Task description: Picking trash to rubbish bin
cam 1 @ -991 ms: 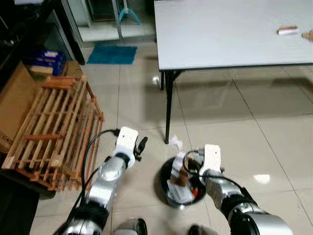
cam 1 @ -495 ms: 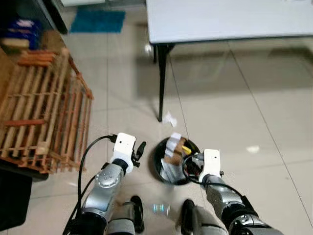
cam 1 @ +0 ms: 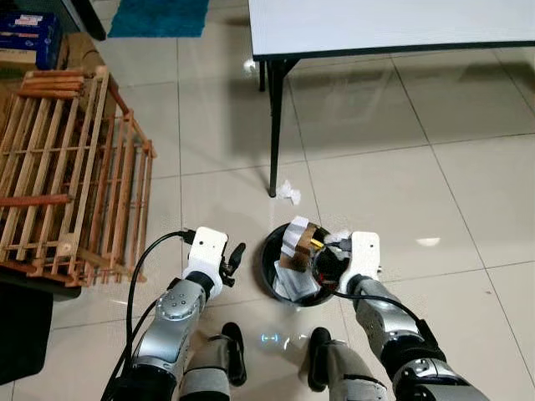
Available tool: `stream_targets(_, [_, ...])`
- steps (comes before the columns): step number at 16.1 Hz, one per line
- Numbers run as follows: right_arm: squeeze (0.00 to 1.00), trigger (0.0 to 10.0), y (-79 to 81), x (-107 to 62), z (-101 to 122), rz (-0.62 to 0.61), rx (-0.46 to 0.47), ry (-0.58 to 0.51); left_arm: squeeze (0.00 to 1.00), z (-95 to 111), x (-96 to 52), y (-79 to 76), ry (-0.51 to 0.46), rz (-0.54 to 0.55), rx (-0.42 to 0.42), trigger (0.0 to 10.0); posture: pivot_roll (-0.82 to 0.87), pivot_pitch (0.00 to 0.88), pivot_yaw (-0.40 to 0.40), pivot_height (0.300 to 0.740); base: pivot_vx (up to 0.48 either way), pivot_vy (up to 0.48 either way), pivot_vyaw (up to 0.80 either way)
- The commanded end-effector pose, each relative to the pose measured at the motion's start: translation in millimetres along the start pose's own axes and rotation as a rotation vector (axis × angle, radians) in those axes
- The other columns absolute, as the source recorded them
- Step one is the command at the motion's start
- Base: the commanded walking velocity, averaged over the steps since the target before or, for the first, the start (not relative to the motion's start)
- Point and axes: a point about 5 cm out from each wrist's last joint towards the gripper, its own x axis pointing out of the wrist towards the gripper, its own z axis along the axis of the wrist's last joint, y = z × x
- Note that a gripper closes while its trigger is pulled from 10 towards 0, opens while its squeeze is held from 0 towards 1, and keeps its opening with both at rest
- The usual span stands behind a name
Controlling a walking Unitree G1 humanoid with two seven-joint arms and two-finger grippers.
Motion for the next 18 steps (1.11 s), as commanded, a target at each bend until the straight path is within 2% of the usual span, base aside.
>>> stream_targets(1, [0.00,10.0,3.7,-0.7,-5,0.029,0.017,0.024,0.00,-5,-3.3,-0.8,0.021,-0.017,-0.010,10.0,0.00,0.342,0.036,0.720,0.000,0.000,0.00])
stream_targets(3, [0.00,10.0,20.9,-0.4,-2,0.211,0.098,0.022,0.00,2,-1.3,6.8,0.009,-0.030,0.016,10.0,0.00,0.352,0.035,0.720,0.000,0.000,0.00])
stream_targets(5, [0.00,10.0,30.7,-2.4,2,0.326,0.116,0.010,0.00,4,-3.3,10.2,0.005,-0.030,0.022,10.0,0.00,0.365,0.022,0.720,0.000,0.000,0.00])
stream_targets(6, [0.00,10.0,32.4,-2.7,3,0.345,0.124,0.005,0.00,4,-3.7,10.5,0.005,-0.030,0.024,10.0,0.00,0.367,0.020,0.720,0.000,0.000,0.00])
stream_targets(10, [0.00,10.0,46.2,-1.3,29,0.462,0.287,-0.058,0.00,9,-5.2,9.5,-0.018,-0.025,0.017,10.0,-0.01,0.394,-0.015,0.720,0.000,0.000,0.00])
stream_targets(12, [0.00,10.0,51.7,-0.9,36,0.494,0.312,-0.062,0.00,11,-6.6,6.7,-0.033,-0.042,0.011,10.0,-0.01,0.400,-0.022,0.720,0.000,0.000,0.00])
stream_targets(15, [0.00,10.0,59.8,-3.1,42,0.545,0.418,-0.038,0.00,16,-9.6,-1.2,-0.065,-0.113,0.013,10.0,-0.01,0.415,-0.039,0.720,0.000,0.000,0.00])
stream_targets(16, [0.00,10.0,59.7,-3.1,42,0.544,0.416,-0.037,0.00,16,-9.7,-1.2,-0.066,-0.113,0.012,10.0,-0.01,0.415,-0.040,0.720,0.000,0.000,0.00])
stream_targets(18, [0.00,10.0,49.7,-5.1,33,0.474,0.314,-0.024,0.00,20,-9.4,-1.7,-0.078,-0.122,0.011,10.0,-0.01,0.416,-0.041,0.720,0.000,0.000,0.00])
